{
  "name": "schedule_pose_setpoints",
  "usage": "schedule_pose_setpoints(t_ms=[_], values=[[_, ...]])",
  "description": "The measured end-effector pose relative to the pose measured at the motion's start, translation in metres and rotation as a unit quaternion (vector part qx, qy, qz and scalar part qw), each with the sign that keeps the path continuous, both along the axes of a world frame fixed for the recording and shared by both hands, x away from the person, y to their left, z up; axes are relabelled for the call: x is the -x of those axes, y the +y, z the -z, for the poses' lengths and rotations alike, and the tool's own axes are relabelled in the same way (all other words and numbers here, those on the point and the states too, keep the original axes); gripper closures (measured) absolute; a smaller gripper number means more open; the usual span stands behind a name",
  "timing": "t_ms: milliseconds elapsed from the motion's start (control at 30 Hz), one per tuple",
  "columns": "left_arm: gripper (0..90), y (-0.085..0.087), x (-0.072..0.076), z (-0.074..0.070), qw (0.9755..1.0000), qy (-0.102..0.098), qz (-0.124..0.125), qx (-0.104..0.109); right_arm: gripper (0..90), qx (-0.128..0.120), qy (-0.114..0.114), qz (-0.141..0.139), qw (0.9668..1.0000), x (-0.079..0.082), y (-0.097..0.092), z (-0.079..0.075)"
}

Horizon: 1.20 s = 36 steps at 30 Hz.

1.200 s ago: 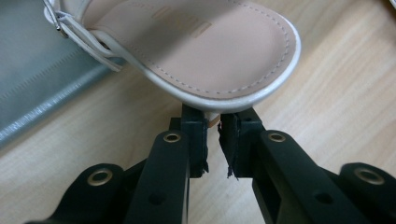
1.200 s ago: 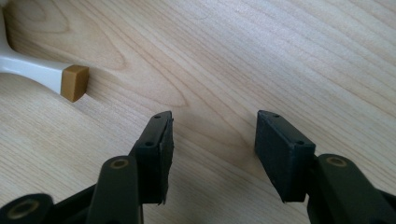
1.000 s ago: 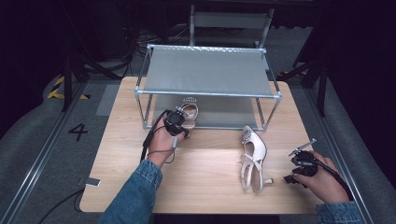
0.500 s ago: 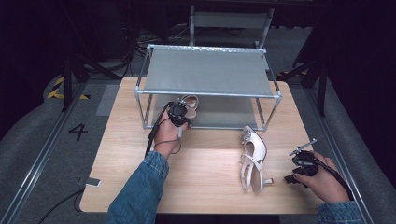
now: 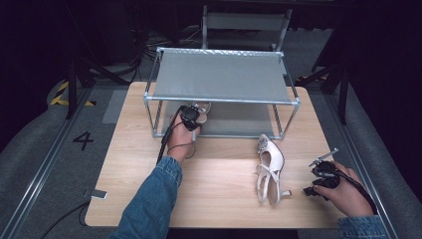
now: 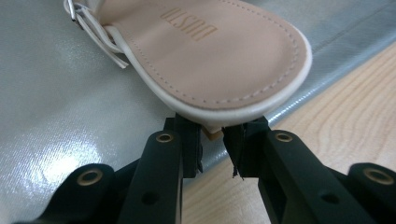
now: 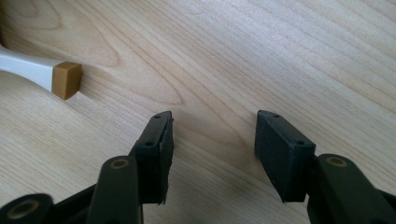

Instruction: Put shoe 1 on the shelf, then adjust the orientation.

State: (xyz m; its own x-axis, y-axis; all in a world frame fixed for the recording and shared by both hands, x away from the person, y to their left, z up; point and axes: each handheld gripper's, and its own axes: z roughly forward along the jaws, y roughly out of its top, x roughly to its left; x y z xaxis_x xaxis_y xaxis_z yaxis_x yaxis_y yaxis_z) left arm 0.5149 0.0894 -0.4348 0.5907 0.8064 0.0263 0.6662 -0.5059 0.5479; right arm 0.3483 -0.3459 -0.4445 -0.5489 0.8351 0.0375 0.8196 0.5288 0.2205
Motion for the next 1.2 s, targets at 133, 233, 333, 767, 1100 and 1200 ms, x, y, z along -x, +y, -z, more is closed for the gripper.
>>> schedule_pose_setpoints(t_ms=[133,233,333,767,1100,1200], values=[[74.9,0.001,-0.004,0.004,1.0,0.001,0.005,-0.007,47.9,0.001,-0.002,-0.001,1.0,0.001,-0.001,-0.001],[74.8,0.001,-0.001,0.005,1.0,0.003,0.0,-0.01,47.9,-0.001,-0.004,0.0,1.0,0.001,0.0,-0.002],[72.3,0.001,0.008,0.004,0.9997,0.011,-0.017,0.013,47.9,0.0,-0.004,-0.002,1.0,0.0,0.001,-0.003],[55.3,0.016,0.059,-0.03,1.0,0.01,0.0,0.002,47.8,0.0,-0.022,-0.015,0.9996,-0.004,0.011,-0.012],[46.1,0.034,0.108,-0.047,0.9994,0.03,0.019,0.007,50.4,-0.008,-0.057,-0.03,0.9979,-0.005,0.028,-0.03],[43.6,0.04,0.115,-0.043,0.9982,0.054,0.024,-0.01,50.4,-0.008,-0.059,-0.037,0.9975,-0.004,0.033,-0.033]])
